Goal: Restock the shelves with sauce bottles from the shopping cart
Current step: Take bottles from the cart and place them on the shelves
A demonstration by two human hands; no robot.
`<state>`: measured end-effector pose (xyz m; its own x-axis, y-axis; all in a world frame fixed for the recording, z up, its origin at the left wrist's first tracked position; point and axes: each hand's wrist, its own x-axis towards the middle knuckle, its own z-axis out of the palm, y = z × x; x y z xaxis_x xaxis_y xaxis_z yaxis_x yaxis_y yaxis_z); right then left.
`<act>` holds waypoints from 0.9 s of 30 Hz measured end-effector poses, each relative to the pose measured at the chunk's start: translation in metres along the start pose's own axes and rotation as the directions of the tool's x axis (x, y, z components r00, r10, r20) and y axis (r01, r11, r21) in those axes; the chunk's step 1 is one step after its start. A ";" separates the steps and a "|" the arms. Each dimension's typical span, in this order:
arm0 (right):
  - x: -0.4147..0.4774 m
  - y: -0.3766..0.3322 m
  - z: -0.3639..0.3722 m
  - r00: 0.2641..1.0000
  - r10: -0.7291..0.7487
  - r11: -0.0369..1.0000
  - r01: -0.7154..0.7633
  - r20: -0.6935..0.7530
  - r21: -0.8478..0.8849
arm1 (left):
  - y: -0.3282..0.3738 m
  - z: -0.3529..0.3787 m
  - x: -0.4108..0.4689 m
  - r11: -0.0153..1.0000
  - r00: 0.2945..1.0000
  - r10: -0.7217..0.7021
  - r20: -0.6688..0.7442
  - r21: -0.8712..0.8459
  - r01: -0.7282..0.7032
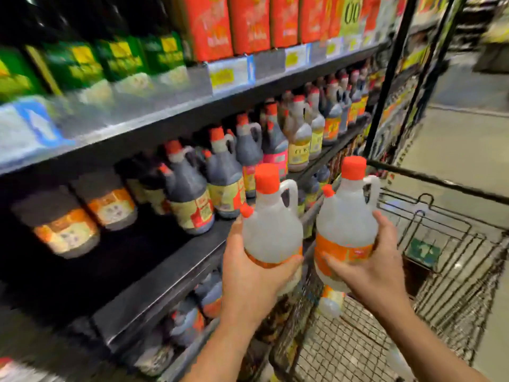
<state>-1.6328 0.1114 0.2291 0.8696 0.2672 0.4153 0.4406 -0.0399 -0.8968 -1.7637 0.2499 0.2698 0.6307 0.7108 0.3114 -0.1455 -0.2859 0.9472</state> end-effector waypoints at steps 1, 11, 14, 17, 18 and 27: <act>0.000 -0.007 0.009 1.000 -0.015 1.000 0.015 0.022 0.003 | 0.003 -0.011 0.000 1.000 0.999 0.006 -0.049 0.001 -0.006; -0.015 -0.048 0.095 0.931 -0.066 0.995 0.034 0.358 0.094 | -0.006 -0.102 0.003 0.985 0.919 0.035 -0.393 0.168 0.034; -0.017 -0.051 0.110 0.901 -0.090 0.993 0.048 0.425 0.108 | -0.016 -0.114 0.014 0.978 0.867 0.026 -0.497 0.192 0.081; -0.016 -0.049 0.119 0.871 -0.116 0.987 0.046 0.477 0.156 | -0.026 -0.124 0.027 0.967 0.787 0.011 -0.617 0.208 0.149; -0.015 -0.047 0.122 0.862 -0.119 0.986 0.043 0.493 0.163 | -0.030 -0.126 0.029 0.961 0.753 0.007 -0.658 0.211 0.176; 0.001 -0.031 0.140 0.779 -0.116 0.975 -0.029 0.616 0.220 | -0.050 -0.150 0.045 0.928 0.520 -0.039 -0.853 0.162 0.335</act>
<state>-1.6767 0.2475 0.2358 0.4891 0.8059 0.3337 0.3551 0.1655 -0.9201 -1.8427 0.3927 0.2481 -0.3169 0.9291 0.1907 0.1993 -0.1313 0.9711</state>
